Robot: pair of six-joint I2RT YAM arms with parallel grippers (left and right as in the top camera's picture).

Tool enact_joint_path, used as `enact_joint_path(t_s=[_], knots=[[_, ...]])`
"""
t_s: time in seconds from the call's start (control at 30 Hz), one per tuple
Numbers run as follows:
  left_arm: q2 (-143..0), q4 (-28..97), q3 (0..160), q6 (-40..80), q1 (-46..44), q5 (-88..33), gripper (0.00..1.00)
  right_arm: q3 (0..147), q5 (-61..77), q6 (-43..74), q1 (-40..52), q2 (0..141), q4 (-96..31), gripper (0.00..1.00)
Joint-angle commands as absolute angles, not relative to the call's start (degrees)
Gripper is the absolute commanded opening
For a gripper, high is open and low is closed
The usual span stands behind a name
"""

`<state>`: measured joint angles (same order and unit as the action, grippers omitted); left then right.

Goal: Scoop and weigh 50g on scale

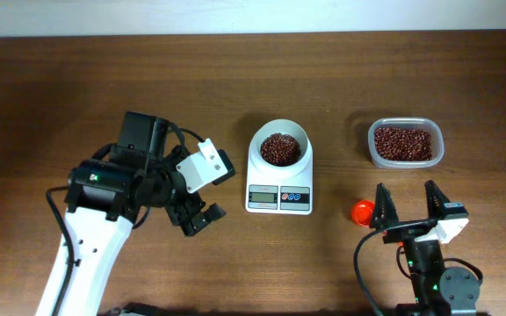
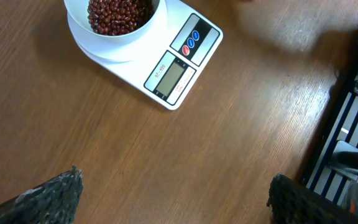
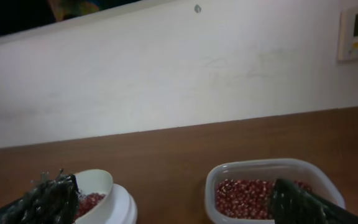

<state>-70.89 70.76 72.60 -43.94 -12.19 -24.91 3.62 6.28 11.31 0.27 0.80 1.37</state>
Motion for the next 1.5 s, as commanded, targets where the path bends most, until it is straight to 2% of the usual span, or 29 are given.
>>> enact_joint_path(t_s=[0.0,0.33,0.43,0.53,1.13,1.47], knots=[[-70.8,70.8,73.3,-44.9,-12.0,-25.7,0.99,3.2,5.3,5.7,0.8,0.2,1.1,0.99],[-70.8,70.8,73.3,-44.9,-12.0,-25.7,0.99,0.3,5.3,5.7,0.8,0.2,0.9,0.99],[-70.8,70.8,73.3,-44.9,-12.0,-25.7,0.99,0.3,5.3,-3.0,0.8,0.2,0.2,0.99],[-70.8,70.8,73.3,-44.9,-12.0,-25.7,0.99,0.3,5.2,-3.0,1.9,0.2,-4.1,0.99],[-70.8,70.8,73.3,-44.9,-12.0,-25.7,0.99,0.3,0.4,-3.0,3.9,0.2,-5.0,0.99],[-70.8,70.8,73.3,-44.9,-12.0,-25.7,0.99,0.3,2.1,-2.6,4.1,0.2,-4.5,0.99]])
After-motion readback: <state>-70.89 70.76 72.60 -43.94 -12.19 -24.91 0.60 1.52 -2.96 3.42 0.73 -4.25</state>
